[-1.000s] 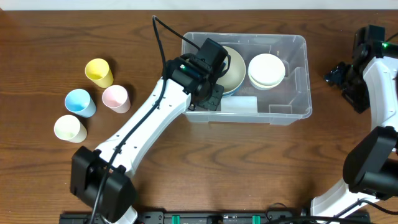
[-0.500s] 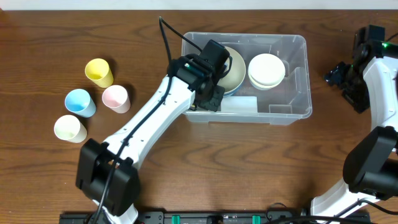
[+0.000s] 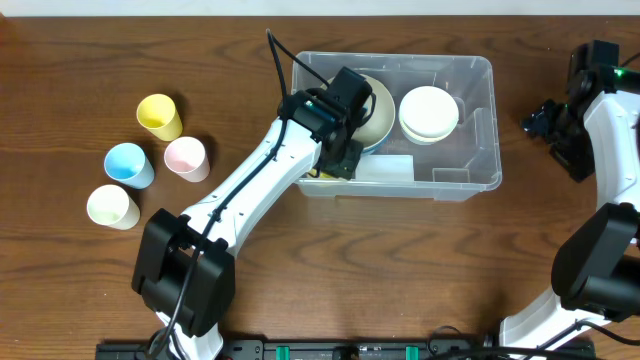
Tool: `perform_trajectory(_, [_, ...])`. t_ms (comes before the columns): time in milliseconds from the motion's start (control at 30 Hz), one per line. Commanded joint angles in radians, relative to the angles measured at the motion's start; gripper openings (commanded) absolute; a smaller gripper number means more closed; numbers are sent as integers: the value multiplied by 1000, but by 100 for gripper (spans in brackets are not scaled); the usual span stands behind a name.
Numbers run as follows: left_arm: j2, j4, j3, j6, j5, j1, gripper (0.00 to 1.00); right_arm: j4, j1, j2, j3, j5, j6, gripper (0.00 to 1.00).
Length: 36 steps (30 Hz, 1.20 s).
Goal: Pack container
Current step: 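Release the yellow cup and withdraw the left gripper left, then grasp the pink cup rim with the left gripper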
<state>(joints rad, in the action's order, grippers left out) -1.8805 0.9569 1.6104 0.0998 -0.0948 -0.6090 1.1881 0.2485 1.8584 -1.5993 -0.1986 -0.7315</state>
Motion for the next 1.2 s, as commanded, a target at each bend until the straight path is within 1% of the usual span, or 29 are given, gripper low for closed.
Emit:
perform_trajectory(0, [-41, -17, -4, -19, 1, 4, 12, 0, 6, -12, 3, -10, -16, 99])
perform_trajectory(167, [-54, -28, -3, -19, 1, 4, 11, 0, 6, -12, 3, -10, -16, 99])
perform_trajectory(267, [-43, -32, 8, -19, 1, 10, 13, 0, 6, -12, 3, -10, -16, 99])
perform_trajectory(333, [-27, -31, 21, -21, 2, 20, 17, 0, 6, -12, 3, -10, -16, 99])
perform_trajectory(367, [-15, -29, 31, -21, 1, 27, 21, 0, 6, -12, 3, -10, -16, 99])
perform_trajectory(433, [7, -14, 61, -22, 2, 45, 23, 0, 6, -12, 3, -10, -16, 99])
perform_trajectory(467, [23, 4, 86, -31, 2, 57, 25, 0, 6, -12, 3, -10, -16, 99])
perform_trajectory(500, [43, 26, 117, -48, 2, 74, 25, 0, 6, -12, 3, -10, -16, 99])
perform_trajectory(600, [105, 76, 186, -49, 60, 133, 26, 0, 6, -12, 3, -10, -16, 99])
perform_trajectory(633, [131, 89, 203, -39, 85, 163, 33, 0, 6, -12, 3, -10, -16, 99])
perform_trajectory(667, [162, 100, 214, -25, 108, 203, 45, 0, 6, -12, 3, -10, -16, 99])
perform_trajectory(700, [187, 104, 215, -19, 115, 238, 54, 0, 6, -12, 3, -10, -16, 99])
perform_trajectory(733, [206, 108, 215, -19, 114, 278, 55, 0, 6, -12, 3, -10, -16, 99])
perform_trajectory(833, [228, 142, 215, -8, 113, 408, 55, 0, 6, -12, 3, -10, -16, 99])
perform_trajectory(933, [201, 180, 179, -10, 50, 528, 55, 0, 6, -12, 3, -10, -16, 99])
perform_trajectory(1000, [169, 183, 142, -10, 29, 571, 54, 0, 6, -12, 3, -10, -16, 99])
perform_trajectory(1067, [135, 171, 104, -8, 26, 595, 45, 0, 6, -12, 3, -10, -16, 99])
perform_trajectory(1100, [118, 159, 85, 4, 23, 604, 43, 0, 6, -12, 3, -10, -16, 99])
perform_trajectory(1167, [86, 145, 60, 34, 23, 615, 43, 0, 6, -12, 3, -10, -16, 99])
